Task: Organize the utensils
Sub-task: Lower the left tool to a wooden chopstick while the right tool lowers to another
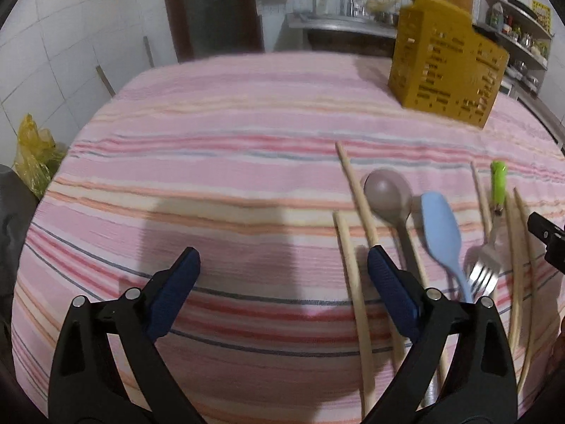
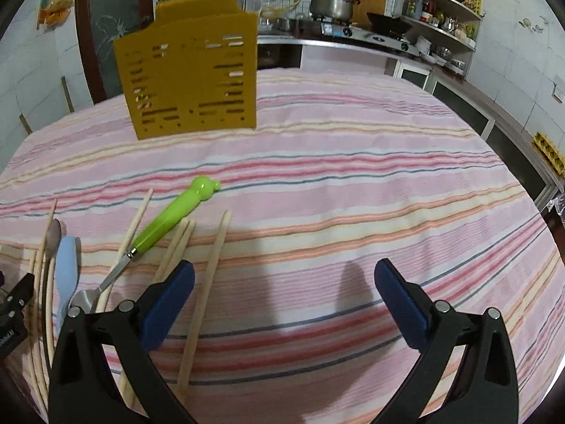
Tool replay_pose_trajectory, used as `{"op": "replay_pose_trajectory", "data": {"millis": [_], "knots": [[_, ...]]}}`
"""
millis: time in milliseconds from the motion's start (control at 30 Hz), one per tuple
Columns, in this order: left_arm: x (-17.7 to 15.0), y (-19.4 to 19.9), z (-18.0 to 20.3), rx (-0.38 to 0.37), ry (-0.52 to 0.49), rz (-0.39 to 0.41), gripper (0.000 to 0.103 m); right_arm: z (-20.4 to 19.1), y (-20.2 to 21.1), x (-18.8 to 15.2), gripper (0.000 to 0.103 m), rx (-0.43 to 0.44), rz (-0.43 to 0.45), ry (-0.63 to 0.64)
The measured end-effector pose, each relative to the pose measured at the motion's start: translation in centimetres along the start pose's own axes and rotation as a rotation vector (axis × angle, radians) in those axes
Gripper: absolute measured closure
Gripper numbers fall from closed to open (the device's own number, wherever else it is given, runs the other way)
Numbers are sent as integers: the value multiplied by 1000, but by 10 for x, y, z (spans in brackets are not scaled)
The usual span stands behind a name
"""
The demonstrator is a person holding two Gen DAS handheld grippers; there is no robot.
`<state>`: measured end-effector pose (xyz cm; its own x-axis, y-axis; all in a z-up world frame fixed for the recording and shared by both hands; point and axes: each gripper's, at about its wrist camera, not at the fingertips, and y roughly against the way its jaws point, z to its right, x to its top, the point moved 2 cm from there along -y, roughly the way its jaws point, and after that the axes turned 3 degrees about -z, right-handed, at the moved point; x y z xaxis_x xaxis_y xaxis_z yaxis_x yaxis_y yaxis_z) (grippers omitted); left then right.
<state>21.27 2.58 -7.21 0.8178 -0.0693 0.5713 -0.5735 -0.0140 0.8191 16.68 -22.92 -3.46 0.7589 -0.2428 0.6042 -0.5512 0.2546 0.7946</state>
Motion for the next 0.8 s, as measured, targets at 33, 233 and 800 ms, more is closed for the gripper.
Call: {"op": "replay_pose_trajectory", "data": {"millis": [33,233,800], "knots": [[-1,-1,-1,-5,4,-6,10,-1,-4,1,4,-4,-5,6],[0,-7,0,-6,4,-32,5,4,-12,0,12,51,-42,-24],[8,-6,2,-20,2,-17,20,-15,-9,3,52,88,-36,-36]]}}
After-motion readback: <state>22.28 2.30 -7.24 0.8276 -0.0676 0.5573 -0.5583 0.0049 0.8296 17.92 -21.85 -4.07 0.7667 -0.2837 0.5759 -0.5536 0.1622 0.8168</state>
